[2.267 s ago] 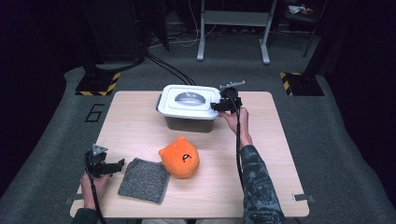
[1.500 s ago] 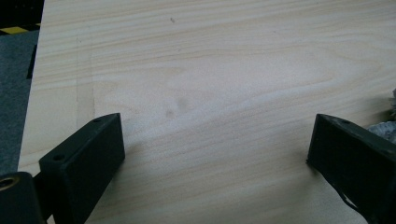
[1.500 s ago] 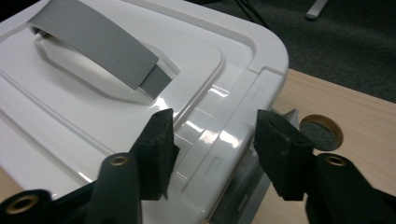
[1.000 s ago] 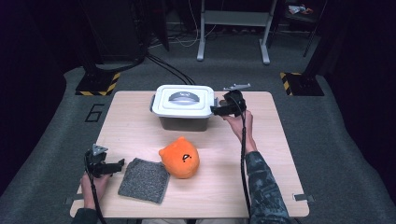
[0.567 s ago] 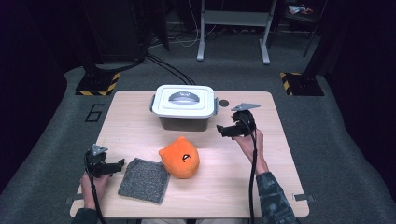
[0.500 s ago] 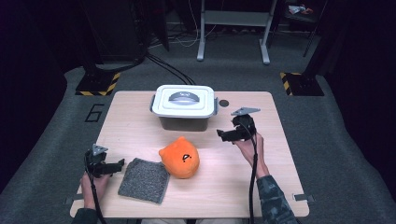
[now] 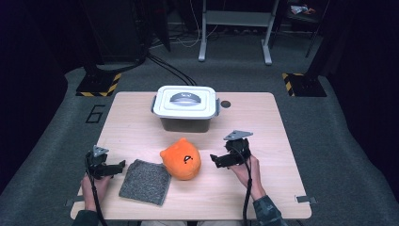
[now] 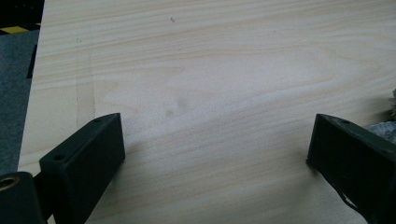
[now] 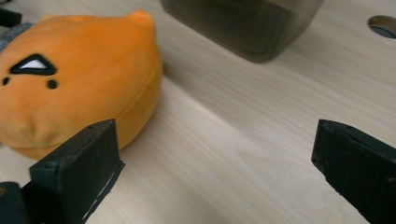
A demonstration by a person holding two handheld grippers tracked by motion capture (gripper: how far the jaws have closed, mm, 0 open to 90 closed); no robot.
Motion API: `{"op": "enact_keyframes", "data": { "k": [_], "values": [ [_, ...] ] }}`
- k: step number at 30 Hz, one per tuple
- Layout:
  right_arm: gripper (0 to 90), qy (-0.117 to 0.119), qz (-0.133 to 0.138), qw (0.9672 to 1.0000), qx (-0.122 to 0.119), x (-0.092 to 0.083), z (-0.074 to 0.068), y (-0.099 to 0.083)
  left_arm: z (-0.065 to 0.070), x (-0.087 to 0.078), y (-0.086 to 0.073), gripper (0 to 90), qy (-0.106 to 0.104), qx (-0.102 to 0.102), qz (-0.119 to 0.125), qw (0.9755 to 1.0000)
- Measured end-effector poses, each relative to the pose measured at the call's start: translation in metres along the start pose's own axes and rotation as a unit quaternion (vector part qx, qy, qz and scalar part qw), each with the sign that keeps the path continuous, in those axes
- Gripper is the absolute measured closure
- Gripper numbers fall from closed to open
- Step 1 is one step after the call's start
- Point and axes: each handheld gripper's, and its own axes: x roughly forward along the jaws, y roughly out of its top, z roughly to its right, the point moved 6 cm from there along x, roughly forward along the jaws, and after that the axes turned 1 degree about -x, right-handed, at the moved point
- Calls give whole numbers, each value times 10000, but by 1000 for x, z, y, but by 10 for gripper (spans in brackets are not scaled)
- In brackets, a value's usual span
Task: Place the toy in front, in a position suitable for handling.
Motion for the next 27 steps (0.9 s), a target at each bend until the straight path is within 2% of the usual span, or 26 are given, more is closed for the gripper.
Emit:
{"op": "enact_keyframes", "data": {
  "k": [1, 3, 5, 6, 10, 11, 12, 13, 15, 19, 27],
  "values": [
    [0, 60, -5, 10000, -43, 2, -10, -1, 0, 0, 0, 36, 0, 0, 2, 10000],
    [0, 98, -10, 9999, -74, 4, -15, -1, 0, 0, 0, 36, -1, -2, 1, 10000],
    [0, 244, -26, 9995, -182, 9, -32, 1, 0, 0, 0, 37, 8, 5, 8, 10000],
    [0, 244, -26, 9995, -182, 9, -32, 1, 0, 0, 0, 37, 8, 5, 8, 10000],
    [0, 447, -30, 9982, -396, 16, -55, 7, 0, 0, 0, 37, -5, -4, 3, 10000],
    [0, 525, -24, 9973, -516, 20, -66, 11, 0, 0, 0, 37, -4, -4, 3, 10000],
    [0, 525, -24, 9973, -516, 20, -66, 11, 0, 0, 0, 37, -4, -4, 3, 10000],
    [0, 550, -33, 9964, -647, 25, -75, 14, 0, 0, 0, 37, -4, -2, 3, 10000],
    [0, 584, -58, 9963, -634, 28, -80, 15, 0, 0, 0, 37, -5, -2, 2, 10000],
    [0, 617, -219, 9947, -791, 44, -92, 18, 0, 0, 0, 37, -7, -4, 2, 10000],
    [24, 622, -254, 9948, -771, 56, -94, 20, 0, 0, 0, 37, -3, 5, 2, 10000]
  ]
}}
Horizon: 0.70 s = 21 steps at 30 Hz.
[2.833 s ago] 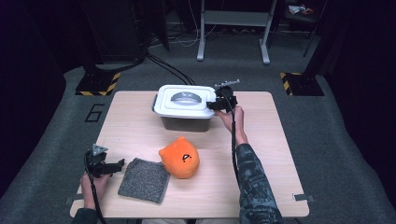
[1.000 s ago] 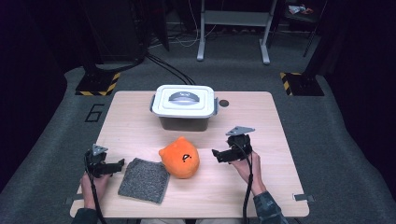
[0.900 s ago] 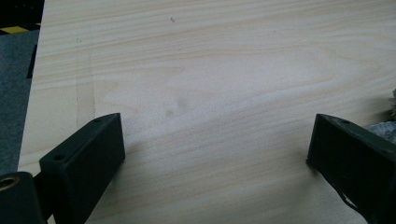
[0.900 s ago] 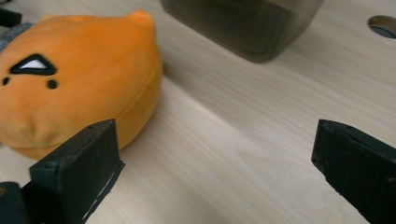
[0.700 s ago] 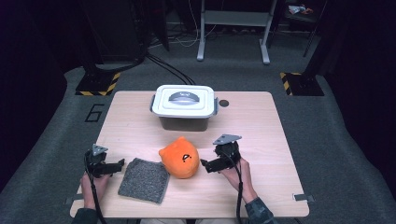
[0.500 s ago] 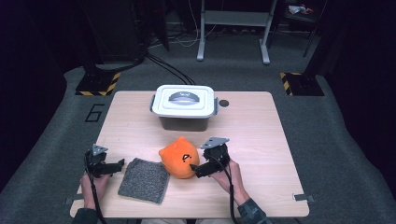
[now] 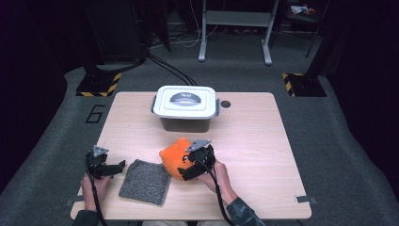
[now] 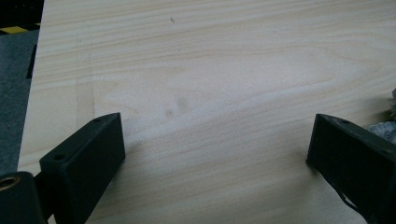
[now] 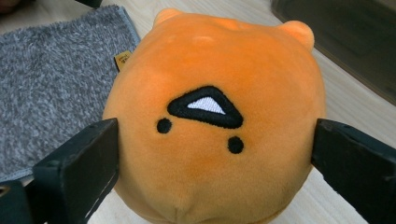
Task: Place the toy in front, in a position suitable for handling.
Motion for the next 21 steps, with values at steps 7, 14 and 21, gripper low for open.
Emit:
{"op": "enact_keyframes", "data": {
  "k": [7, 14, 21],
  "values": [
    [164, -33, -117, 9999, -10, 7, 2, -6, 0, 0, 0, 37, -2, -5, 0, 10000],
    [451, 41, -41, 10000, 60, 1, 4, -13, 0, 0, 0, 37, -1, -6, 2, 10000],
    [539, 91, 170, 9998, 54, -2, 6, -13, 0, 0, 0, 37, -1, -6, 2, 10000]
  ]
}}
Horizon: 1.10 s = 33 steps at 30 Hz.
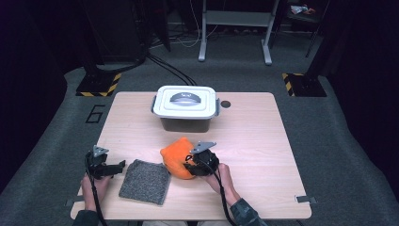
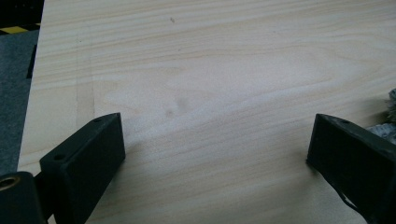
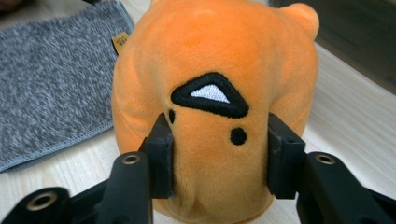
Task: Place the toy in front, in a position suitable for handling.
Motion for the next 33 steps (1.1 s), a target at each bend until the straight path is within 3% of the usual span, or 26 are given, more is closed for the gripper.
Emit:
{"op": "enact_keyframes", "data": {
  "k": [19, 33],
  "values": [
    [569, -160, 411, 9990, 14, -32, 2, 4, 0, 0, 0, 39, -3, 0, 1, 10000],
    [568, -312, 478, 9983, 131, -51, 11, -2, 0, 0, 0, 39, -1, -2, 3, 10000]
  ]
}}
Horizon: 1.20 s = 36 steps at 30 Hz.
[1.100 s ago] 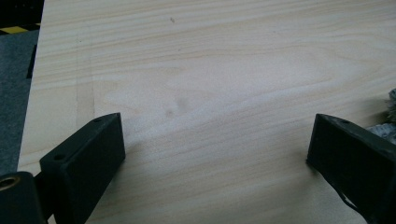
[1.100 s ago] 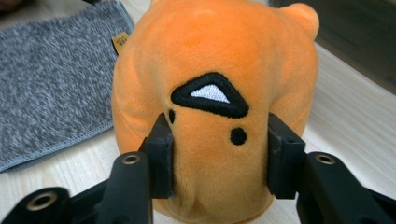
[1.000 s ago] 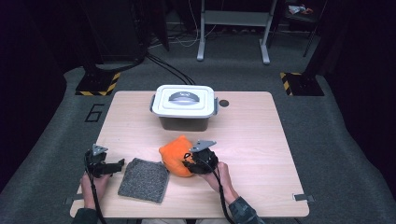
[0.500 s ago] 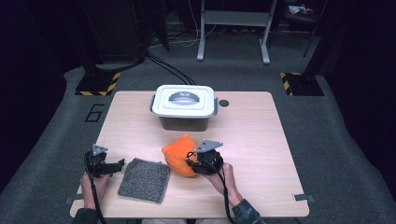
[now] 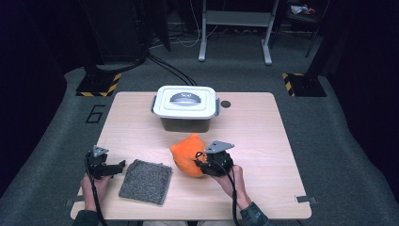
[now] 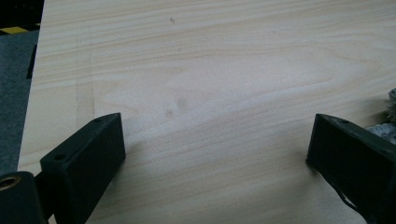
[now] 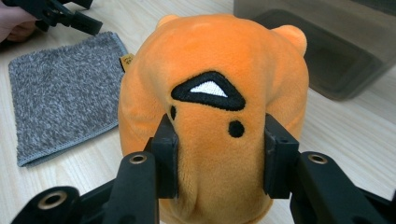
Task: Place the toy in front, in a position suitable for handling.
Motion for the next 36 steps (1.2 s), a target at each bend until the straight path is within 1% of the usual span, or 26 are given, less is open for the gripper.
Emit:
{"op": "enact_keyframes", "data": {
  "k": [3, 9, 12, 14, 15, 16, 17, 18, 20, 21, 23, 25, 26, 27, 28, 30, 31, 36],
  "values": [
    [568, -25, 12, 10000, -9, -2, 2, -1, 0, 0, 0, 39, -1, 0, 0, 10000],
    [568, -145, 3, 9999, 72, -10, 8, -4, 0, 0, 0, 39, -1, 0, -1, 10000],
    [568, -201, 37, 9998, 77, -13, 13, -5, 0, 0, 0, 39, -1, 1, -2, 10000],
    [568, -287, 13, 9995, 126, -18, 17, -8, 0, 0, 0, 39, 1, 0, 2, 10000],
    [568, -287, 13, 9995, 126, -18, 17, -8, 0, 0, 0, 39, 1, 0, 2, 10000],
    [568, -334, 25, 9993, 156, -21, 21, -10, 0, 0, 0, 39, 1, 0, 0, 10000],
    [568, -334, 25, 9993, 156, -21, 21, -10, 0, 0, 0, 39, 1, 0, 0, 10000],
    [568, -397, 23, 9990, 200, -24, 24, -12, 0, 0, 0, 39, 3, -3, 3, 10000],
    [568, -425, 27, 9989, 193, -25, 26, -14, 0, 0, 0, 39, 11, 4, 5, 10000],
    [568, -463, 26, 9986, 245, -27, 29, -16, 0, 0, 0, 39, 12, 4, 5, 10000],
    [568, -511, 10, 9984, 260, -30, 32, -18, 0, 0, 0, 39, 11, 8, 3, 10000],
    [568, -581, 6, 9979, 297, -33, 37, -21, 0, 0, 0, 39, 11, 2, 6, 10000],
    [568, -649, 21, 9972, 361, -36, 42, -23, 0, 0, 0, 39, 11, 12, 0, 10000],
    [568, -649, 21, 9972, 361, -36, 42, -23, 0, 0, 0, 39, 11, 12, 0, 10000],
    [568, -684, 37, 9968, 419, -38, 44, -24, 0, 0, 0, 39, 11, 11, 0, 10000],
    [568, -787, 33, 9959, 444, -40, 50, -25, 0, 0, 0, 39, 13, 10, 2, 10000],
    [567, -839, 30, 9955, 445, -42, 54, -26, 0, 0, 0, 39, 12, 13, -1, 10000],
    [566, -1100, -21, 9920, 623, -45, 74, -33, 0, 0, 0, 39, 13, 10, 1, 10000]
  ]
}}
